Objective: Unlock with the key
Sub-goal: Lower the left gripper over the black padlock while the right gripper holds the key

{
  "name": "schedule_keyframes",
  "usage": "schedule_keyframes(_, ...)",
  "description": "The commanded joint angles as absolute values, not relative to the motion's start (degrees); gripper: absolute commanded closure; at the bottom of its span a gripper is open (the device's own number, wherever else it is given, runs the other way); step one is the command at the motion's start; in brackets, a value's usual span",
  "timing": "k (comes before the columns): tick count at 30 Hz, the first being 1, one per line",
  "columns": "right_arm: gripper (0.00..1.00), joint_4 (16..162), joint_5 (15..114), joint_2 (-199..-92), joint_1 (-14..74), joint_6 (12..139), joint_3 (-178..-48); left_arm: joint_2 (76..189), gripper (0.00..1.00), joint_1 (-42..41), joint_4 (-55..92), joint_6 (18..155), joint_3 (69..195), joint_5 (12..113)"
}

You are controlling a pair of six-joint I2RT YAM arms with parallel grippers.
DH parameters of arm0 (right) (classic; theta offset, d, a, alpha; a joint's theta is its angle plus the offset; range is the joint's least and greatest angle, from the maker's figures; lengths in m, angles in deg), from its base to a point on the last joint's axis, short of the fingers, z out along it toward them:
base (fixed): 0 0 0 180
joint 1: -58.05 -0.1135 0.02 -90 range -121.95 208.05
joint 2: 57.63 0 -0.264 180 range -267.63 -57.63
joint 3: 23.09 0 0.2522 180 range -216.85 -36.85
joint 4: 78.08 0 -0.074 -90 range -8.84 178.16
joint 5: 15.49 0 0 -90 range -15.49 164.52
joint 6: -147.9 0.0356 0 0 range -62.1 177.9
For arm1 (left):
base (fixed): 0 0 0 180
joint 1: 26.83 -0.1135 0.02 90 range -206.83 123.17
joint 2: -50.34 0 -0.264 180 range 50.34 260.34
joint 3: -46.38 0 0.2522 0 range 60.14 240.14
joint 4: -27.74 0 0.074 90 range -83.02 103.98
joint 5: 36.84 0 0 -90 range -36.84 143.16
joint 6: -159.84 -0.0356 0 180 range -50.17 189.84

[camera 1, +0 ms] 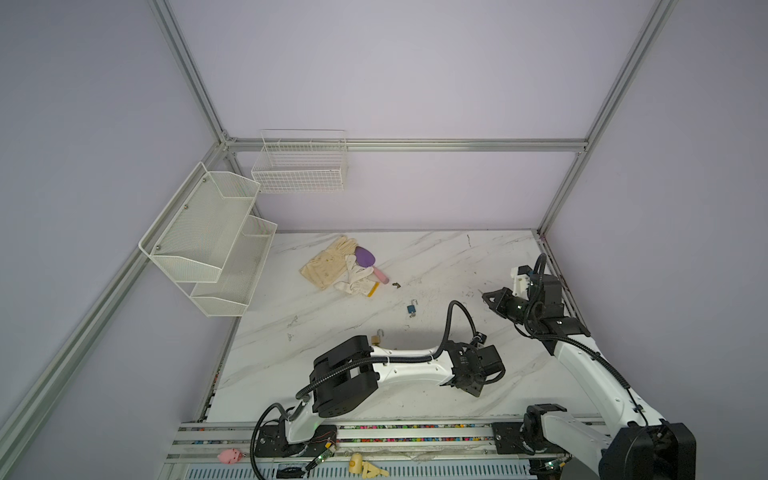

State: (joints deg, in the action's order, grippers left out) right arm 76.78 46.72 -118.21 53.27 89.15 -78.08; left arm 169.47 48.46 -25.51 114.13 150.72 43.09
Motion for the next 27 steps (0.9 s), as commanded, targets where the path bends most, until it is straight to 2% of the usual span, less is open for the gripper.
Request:
schedule_keyframes(1, 1.0, 77.8, 44.9, -118.9, 53.6, 87.9, -77.5, 171.1, 0.4, 49.5, -29.8, 112.8, 156.9, 42.7)
schedule_keyframes(22, 1.0, 78.6, 43.7, -118.9, 53.7, 88.0, -77.0, 177.2, 0.57, 50.3, -34.5, 113.9, 160.1, 39.8)
schedule_keyframes(27, 1.0, 78.7, 43.6, -118.7, 53.8, 87.9, -77.0, 177.0, 0.68, 50.1, -34.4, 114.2, 159.9, 39.7)
